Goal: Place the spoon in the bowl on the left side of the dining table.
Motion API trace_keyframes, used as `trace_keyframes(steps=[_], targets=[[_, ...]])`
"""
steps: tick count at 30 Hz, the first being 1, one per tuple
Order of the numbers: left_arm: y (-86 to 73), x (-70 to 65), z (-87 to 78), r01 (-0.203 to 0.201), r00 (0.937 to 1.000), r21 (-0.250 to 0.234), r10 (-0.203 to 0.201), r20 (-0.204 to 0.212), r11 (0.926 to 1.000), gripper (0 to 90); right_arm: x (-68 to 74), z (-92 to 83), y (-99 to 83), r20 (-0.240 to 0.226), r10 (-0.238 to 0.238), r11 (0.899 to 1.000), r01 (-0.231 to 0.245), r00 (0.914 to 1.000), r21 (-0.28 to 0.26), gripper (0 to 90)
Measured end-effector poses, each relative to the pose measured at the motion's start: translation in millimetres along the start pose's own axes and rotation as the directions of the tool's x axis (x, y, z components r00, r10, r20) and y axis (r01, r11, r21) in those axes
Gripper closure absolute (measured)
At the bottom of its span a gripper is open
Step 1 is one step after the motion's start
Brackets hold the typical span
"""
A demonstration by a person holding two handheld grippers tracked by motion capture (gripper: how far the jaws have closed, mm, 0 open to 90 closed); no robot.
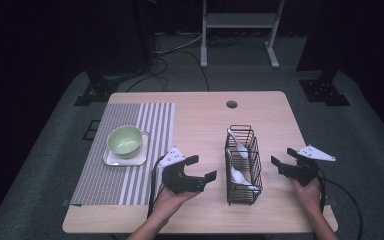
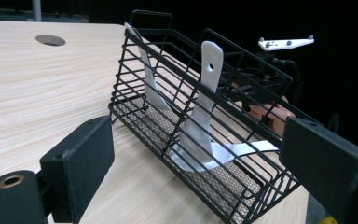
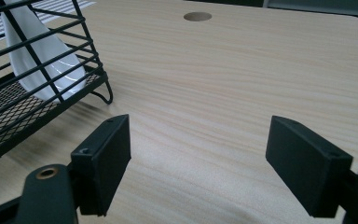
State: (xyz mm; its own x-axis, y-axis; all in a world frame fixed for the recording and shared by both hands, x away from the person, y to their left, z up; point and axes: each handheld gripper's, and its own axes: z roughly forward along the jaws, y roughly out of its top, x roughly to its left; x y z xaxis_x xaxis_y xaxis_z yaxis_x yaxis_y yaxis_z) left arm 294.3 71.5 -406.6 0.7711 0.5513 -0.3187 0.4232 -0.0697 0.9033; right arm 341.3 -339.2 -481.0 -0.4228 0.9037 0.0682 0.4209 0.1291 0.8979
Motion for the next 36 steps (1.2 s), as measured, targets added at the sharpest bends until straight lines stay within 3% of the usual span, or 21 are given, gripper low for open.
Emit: trace_keyframes(steps=[20, 26, 36], targets=[[12.2, -8.1, 22.0, 0.008, 0.9996, 0.011, -0.009, 0.027, 0.9999, 9.1, -0.4, -0.1, -0.1, -0.005, -0.001, 1.0, 0.001, 1.0, -0.003, 20.9], [14.8, -10.8, 29.3, -0.006, 0.9996, 0.016, 0.006, 0.029, 0.9999, 9.2, -0.4, -0.1, -0.1, -0.006, -0.001, 1.0, 0.001, 1.0, -0.003, 20.9], [17.7, -9.4, 42.0, 0.012, 0.9998, 0.021, -0.012, 0.018, 0.9997, 9.2, -0.5, -0.2, 0.0, -0.009, 0.002, 1.0, -0.002, 1.0, -0.004, 20.9]])
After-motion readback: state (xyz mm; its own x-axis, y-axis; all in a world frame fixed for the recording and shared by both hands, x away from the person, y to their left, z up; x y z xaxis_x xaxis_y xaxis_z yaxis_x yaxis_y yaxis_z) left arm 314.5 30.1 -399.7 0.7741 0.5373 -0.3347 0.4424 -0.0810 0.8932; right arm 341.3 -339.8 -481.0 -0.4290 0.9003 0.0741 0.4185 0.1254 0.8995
